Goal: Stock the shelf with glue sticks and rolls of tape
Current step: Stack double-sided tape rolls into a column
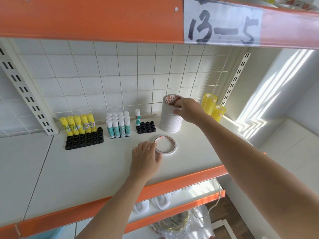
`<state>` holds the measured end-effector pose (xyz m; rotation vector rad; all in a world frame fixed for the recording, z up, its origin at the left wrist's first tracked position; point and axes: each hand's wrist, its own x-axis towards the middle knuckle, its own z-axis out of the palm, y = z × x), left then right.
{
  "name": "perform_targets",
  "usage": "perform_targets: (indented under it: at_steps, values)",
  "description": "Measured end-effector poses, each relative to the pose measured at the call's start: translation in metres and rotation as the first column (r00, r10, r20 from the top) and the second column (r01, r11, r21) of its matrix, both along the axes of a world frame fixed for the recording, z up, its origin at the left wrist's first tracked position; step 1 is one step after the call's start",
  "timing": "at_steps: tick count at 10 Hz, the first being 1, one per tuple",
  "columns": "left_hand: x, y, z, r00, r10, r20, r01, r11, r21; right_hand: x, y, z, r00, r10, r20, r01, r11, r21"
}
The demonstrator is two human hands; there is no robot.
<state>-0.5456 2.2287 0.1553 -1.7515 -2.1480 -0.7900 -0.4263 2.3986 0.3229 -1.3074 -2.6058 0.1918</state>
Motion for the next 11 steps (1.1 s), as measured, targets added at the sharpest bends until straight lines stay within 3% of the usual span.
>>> perform_targets:
  at_steps: [8,10,11]
  values:
    - [0.000,-0.001,0.001,1.000,0.002,0.005,-0.002,1.000,0.008,0.000,-0.005,0.000,0.997,-0.027,-0.077,0.027,1.000,0.005]
    - [0.001,-0.003,0.006,1.000,0.013,0.011,-0.013,1.000,-0.005,0.011,-0.034,-0.016,0.953,0.030,-0.302,0.035,0.978,0.207]
    - [0.001,-0.004,0.007,1.000,0.017,0.018,-0.017,0.999,-0.029,0.024,-0.062,-0.052,0.963,0.108,-0.247,-0.066,0.983,0.174]
